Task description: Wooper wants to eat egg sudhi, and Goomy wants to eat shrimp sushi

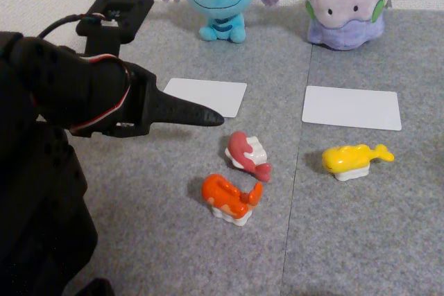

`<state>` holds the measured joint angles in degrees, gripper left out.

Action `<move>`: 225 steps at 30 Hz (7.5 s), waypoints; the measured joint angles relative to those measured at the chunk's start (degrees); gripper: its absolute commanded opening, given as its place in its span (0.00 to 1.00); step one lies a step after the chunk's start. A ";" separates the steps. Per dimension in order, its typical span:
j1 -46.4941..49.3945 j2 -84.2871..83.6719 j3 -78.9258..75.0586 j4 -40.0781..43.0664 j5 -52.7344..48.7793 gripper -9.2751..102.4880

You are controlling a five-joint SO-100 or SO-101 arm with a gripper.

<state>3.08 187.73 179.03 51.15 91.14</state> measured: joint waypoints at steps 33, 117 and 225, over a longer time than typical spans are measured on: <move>0.44 0.00 -2.90 -1.41 -0.88 0.24; 41.48 -86.57 -64.07 5.01 4.22 0.40; 2.90 -68.55 -64.16 1.58 5.98 0.14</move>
<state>5.98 119.18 114.87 52.73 97.12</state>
